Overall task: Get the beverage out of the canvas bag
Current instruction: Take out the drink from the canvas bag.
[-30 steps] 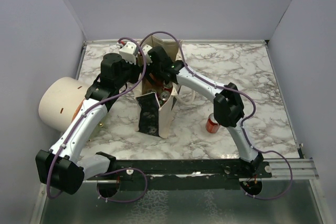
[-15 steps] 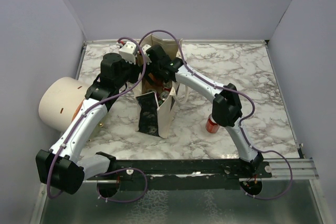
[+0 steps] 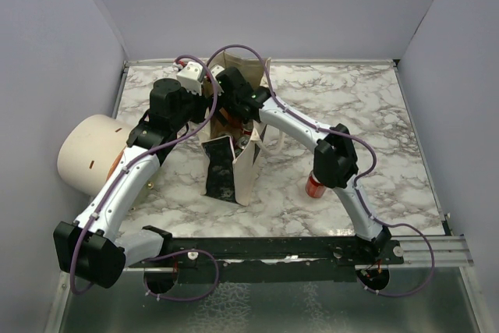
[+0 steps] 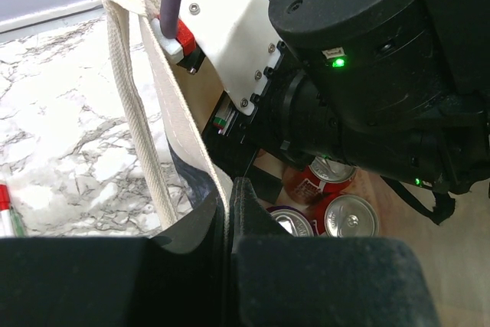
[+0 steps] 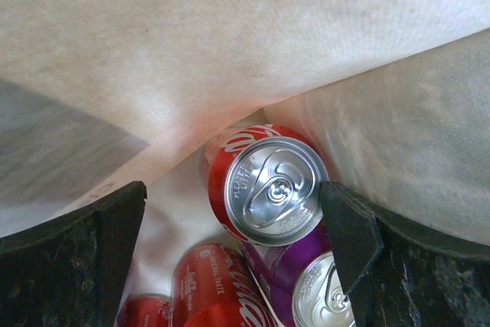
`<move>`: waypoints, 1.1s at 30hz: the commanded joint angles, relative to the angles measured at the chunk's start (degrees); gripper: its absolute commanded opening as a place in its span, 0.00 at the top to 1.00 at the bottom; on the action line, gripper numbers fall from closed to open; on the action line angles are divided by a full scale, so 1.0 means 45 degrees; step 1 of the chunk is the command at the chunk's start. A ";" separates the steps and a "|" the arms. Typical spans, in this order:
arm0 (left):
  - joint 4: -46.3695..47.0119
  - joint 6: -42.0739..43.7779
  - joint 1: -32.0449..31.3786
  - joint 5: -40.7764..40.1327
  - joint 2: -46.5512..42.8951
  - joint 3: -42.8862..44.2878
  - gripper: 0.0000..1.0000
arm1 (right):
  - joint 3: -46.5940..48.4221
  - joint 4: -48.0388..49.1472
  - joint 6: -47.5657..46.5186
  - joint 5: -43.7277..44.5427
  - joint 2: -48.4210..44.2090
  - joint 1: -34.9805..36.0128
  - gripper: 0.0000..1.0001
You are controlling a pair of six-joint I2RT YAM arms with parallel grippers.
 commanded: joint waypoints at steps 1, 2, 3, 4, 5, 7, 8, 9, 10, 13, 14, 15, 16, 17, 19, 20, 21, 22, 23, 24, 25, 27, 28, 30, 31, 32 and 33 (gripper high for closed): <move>0.1625 0.0413 -0.0172 0.0576 -0.0542 0.0851 1.00 | -0.0290 0.0295 0.1257 0.0738 0.1204 -0.0544 0.04; 0.1683 0.0424 -0.0177 0.0558 -0.0535 0.0840 1.00 | -0.0302 0.0310 0.1259 0.0700 0.1287 -0.0567 0.05; 0.1721 0.0450 -0.0173 0.0524 -0.0519 0.0834 1.00 | -0.0301 0.0316 0.1251 0.0663 0.1364 -0.0594 0.06; 0.1743 0.0446 -0.0172 0.0449 -0.0510 0.0857 1.00 | -0.0320 0.0320 0.1263 0.0658 0.1432 -0.0629 0.06; 0.1743 0.0445 -0.0172 0.0278 -0.0519 0.0889 1.00 | -0.0383 0.0354 0.1308 0.0673 0.1455 -0.0651 0.07; 0.1703 0.0323 -0.0162 -0.0440 -0.0505 0.0978 1.00 | -0.0663 0.0481 0.1299 0.0610 0.1392 -0.0691 0.07; 0.1675 0.0281 -0.0161 -0.0841 -0.0469 0.1027 1.00 | -0.0807 0.0582 0.1266 0.0571 0.1342 -0.0695 0.07; 0.1644 0.0286 -0.0156 -0.1108 -0.0462 0.1072 1.00 | -0.0923 0.0653 0.1213 0.0542 0.1329 -0.0696 0.07; 0.1638 0.0320 -0.0163 -0.1322 -0.0452 0.1085 1.00 | -0.0964 0.0711 0.1158 0.0536 0.1327 -0.0708 0.07; 0.1426 0.0315 -0.0167 -0.1910 -0.0324 0.1114 1.00 | -0.1079 0.0802 0.1123 0.0583 0.1300 -0.0749 0.07; 0.1315 0.0317 -0.0154 -0.2057 -0.0286 0.1119 1.00 | -0.1155 0.0822 0.1098 0.0602 0.1265 -0.0771 0.07; 0.1275 0.0327 -0.0158 -0.2198 -0.0276 0.1113 1.00 | -0.1254 0.0879 0.1051 0.0602 0.1182 -0.0800 0.07; 0.1294 0.0318 -0.0163 -0.2274 -0.0299 0.1090 1.00 | -0.1379 0.0930 0.0981 0.0609 0.1126 -0.0821 0.08; 0.1328 0.0327 -0.0164 -0.2288 -0.0304 0.1058 1.00 | -0.1453 0.0943 0.0855 0.0601 0.1104 -0.0831 0.08; 0.1343 0.0347 -0.0161 -0.2170 -0.0295 0.1048 1.00 | -0.1527 0.0888 0.0766 0.0657 0.1038 -0.0845 0.10; 0.1339 0.0348 -0.0139 -0.2144 -0.0287 0.1065 1.00 | -0.1609 0.0897 0.0741 0.0670 0.0952 -0.0836 0.11; 0.1331 0.0338 -0.0146 -0.2133 -0.0276 0.1057 1.00 | -0.1777 0.0951 0.0681 0.0645 0.0838 -0.0838 0.12; 0.1343 0.0346 -0.0144 -0.2154 -0.0279 0.1041 1.00 | -0.2046 0.1036 0.0593 0.0637 0.0739 -0.0848 0.15; 0.1320 0.0347 -0.0132 -0.2159 -0.0285 0.1047 1.00 | -0.2186 0.1115 0.0492 0.0616 0.0675 -0.0856 0.17; 0.1307 0.0343 -0.0133 -0.2154 -0.0281 0.1038 1.00 | -0.2296 0.1162 0.0413 0.0584 0.0647 -0.0852 0.19; 0.1305 0.0328 -0.0106 -0.2132 -0.0268 0.1017 1.00 | -0.2322 0.1187 0.0325 0.0558 0.0644 -0.0852 0.22; 0.1288 0.0296 -0.0112 -0.2041 -0.0266 0.1028 1.00 | -0.2275 0.1192 0.0231 0.0492 0.0703 -0.0852 0.28; 0.1303 0.0297 -0.0099 -0.1991 -0.0264 0.1038 1.00 | -0.2229 0.1196 0.0183 0.0378 0.0702 -0.0852 0.33; 0.1265 0.0301 -0.0108 -0.1976 -0.0247 0.1042 1.00 | -0.2128 0.1202 0.0171 0.0056 0.0659 -0.0854 0.39; 0.1256 0.0303 -0.0098 -0.1968 -0.0247 0.1047 1.00 | -0.2087 0.1256 0.0092 -0.0208 0.0609 -0.0852 0.41; 0.1223 0.0303 -0.0097 -0.1972 -0.0246 0.1055 1.00 | -0.2084 0.1272 0.0002 -0.0469 0.0517 -0.0835 0.41; 0.1207 0.0303 -0.0099 -0.1950 -0.0254 0.1065 1.00 | -0.2162 0.1364 -0.0060 -0.0721 0.0427 -0.0833 0.39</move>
